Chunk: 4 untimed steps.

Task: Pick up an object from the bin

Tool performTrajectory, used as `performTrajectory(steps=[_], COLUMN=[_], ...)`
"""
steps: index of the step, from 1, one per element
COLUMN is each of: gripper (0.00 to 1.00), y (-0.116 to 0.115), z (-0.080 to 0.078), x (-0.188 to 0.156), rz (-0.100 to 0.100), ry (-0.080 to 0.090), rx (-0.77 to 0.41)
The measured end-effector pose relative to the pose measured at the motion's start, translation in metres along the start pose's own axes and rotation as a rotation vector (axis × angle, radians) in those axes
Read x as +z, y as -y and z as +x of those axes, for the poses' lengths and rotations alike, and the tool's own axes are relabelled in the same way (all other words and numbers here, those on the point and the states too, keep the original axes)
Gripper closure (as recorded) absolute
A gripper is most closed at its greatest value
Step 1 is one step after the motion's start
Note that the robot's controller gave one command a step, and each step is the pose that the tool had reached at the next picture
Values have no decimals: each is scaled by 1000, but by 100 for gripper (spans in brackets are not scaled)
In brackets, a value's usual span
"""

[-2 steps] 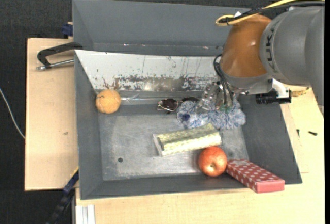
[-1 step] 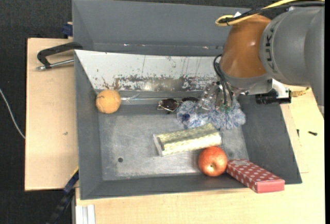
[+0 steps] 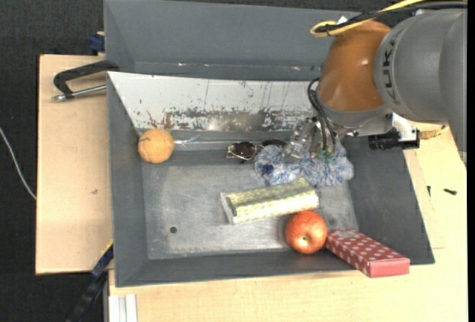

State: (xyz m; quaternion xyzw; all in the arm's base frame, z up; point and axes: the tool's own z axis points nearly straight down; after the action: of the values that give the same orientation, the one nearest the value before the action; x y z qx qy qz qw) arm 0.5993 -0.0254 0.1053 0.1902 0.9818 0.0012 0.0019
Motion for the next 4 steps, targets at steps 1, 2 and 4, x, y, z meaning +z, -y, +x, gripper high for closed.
performTrajectory(steps=[1, 2, 4], gripper=[100, 100, 100], y=[0, -1, -1], z=[2, -1, 0], x=[-18, -35, -49], rz=[3, -1, 0], ry=[-8, 3, 0], rx=[-1, -1, -2])
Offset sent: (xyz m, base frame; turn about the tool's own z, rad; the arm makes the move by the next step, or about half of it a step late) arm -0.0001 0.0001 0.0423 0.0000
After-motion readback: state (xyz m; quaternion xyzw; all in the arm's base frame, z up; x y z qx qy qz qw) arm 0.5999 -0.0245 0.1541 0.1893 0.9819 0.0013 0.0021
